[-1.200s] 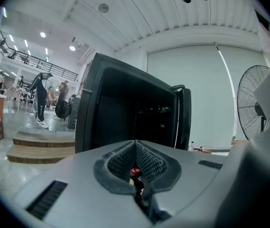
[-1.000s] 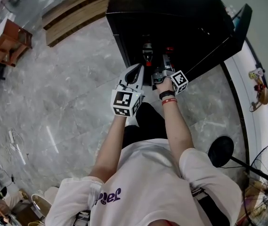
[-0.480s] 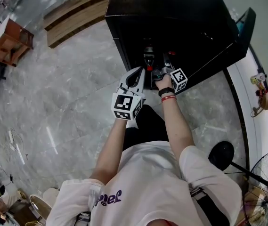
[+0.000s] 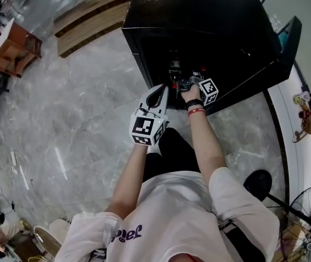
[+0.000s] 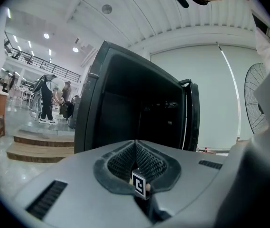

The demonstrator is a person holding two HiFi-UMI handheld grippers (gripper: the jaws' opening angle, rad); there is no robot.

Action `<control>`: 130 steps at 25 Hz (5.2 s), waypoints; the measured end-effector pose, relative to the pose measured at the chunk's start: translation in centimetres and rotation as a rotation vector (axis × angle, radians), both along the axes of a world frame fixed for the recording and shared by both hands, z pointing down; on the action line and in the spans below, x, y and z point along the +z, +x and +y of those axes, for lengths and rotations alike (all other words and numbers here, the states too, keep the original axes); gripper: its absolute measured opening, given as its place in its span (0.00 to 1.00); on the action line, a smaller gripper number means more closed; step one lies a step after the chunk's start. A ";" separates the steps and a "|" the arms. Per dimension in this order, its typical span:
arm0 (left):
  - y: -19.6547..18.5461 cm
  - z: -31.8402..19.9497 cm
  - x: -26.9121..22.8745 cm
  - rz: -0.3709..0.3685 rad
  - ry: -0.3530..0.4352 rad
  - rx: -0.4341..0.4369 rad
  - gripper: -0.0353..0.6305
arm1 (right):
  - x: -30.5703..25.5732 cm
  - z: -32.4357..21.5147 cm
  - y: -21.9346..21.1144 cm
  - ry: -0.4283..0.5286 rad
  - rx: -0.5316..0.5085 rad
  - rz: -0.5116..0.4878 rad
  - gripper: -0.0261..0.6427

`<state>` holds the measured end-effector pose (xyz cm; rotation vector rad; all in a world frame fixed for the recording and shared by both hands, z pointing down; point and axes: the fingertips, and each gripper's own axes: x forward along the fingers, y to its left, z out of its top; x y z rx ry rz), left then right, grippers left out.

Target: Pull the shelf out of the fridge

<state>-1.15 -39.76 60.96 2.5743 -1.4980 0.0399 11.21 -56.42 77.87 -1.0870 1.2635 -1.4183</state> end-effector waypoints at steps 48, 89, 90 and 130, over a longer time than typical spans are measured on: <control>-1.4 -1.0 1.9 0.029 -0.042 0.021 0.08 | 0.4 -4.9 0.3 0.023 0.081 0.047 0.08; 0.1 6.4 -8.7 0.033 -0.043 0.104 0.08 | -6.1 8.2 -0.2 -0.035 0.066 0.023 0.08; 0.0 6.5 -9.0 0.035 -0.045 0.104 0.08 | -6.3 8.6 -0.2 -0.037 0.067 0.023 0.08; -3.4 19.0 -18.4 0.020 -0.087 0.127 0.08 | -15.9 28.2 -0.2 -0.099 0.055 0.070 0.08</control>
